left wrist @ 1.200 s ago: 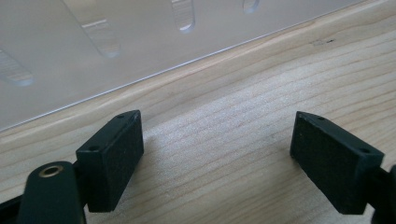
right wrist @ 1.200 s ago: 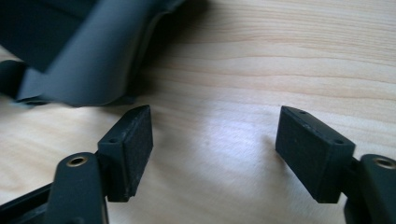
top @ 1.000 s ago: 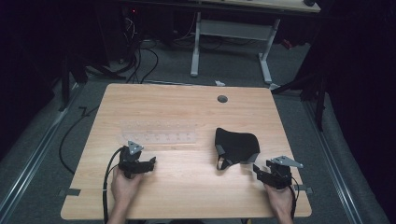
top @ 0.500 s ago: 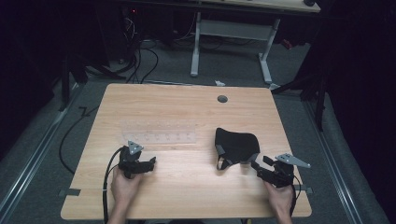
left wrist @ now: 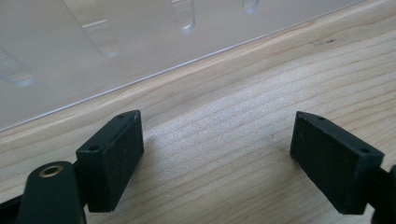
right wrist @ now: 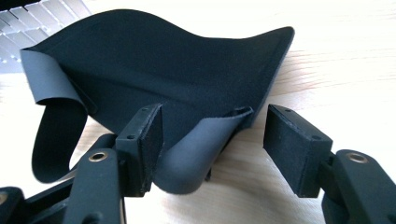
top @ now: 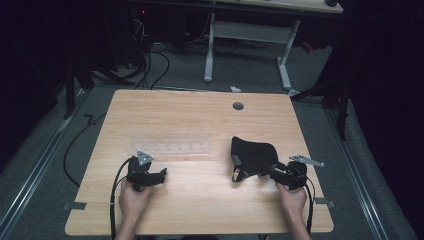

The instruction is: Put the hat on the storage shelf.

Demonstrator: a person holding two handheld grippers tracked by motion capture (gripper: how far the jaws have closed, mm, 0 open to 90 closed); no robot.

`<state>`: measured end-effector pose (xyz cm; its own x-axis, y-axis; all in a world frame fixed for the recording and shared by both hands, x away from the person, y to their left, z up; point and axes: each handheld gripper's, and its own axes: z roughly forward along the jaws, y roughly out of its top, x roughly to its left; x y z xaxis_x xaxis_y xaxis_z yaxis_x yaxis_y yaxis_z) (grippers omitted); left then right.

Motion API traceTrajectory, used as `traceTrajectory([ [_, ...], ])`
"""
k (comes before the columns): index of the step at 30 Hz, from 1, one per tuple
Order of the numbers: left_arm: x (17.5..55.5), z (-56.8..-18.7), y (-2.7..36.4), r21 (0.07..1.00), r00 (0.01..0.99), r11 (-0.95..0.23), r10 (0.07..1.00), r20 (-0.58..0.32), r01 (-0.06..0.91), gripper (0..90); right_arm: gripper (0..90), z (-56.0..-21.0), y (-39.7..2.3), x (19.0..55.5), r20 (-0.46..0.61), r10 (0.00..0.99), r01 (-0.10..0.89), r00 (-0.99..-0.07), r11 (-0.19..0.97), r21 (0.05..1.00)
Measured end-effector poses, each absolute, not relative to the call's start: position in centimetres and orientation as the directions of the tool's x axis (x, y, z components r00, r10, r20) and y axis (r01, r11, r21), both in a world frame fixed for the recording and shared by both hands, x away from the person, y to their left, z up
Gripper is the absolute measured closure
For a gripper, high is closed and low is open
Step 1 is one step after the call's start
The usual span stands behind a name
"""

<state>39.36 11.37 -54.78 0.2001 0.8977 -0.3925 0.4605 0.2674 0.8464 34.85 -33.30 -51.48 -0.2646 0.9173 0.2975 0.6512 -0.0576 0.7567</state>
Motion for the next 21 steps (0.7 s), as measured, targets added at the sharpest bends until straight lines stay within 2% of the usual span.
traceTrajectory([
  [6,39.4,-54.8,11.4,0.847,0.200,0.268,0.898,-0.392,0.459,17.6,40.4,-52.1,-33.0,35.6,0.337,0.905,0.670,-0.260,-0.083,0.738],
  [12,39.4,-54.8,11.4,0.847,0.199,0.268,0.898,-0.392,0.459,17.6,47.6,-52.7,-32.5,36.0,0.353,0.897,0.678,-0.267,-0.085,0.730],
  [21,39.4,-54.8,11.3,0.847,0.198,0.269,0.898,-0.393,0.458,17.6,56.0,-53.0,-31.9,36.2,0.328,0.903,0.677,-0.278,-0.058,0.734],
])
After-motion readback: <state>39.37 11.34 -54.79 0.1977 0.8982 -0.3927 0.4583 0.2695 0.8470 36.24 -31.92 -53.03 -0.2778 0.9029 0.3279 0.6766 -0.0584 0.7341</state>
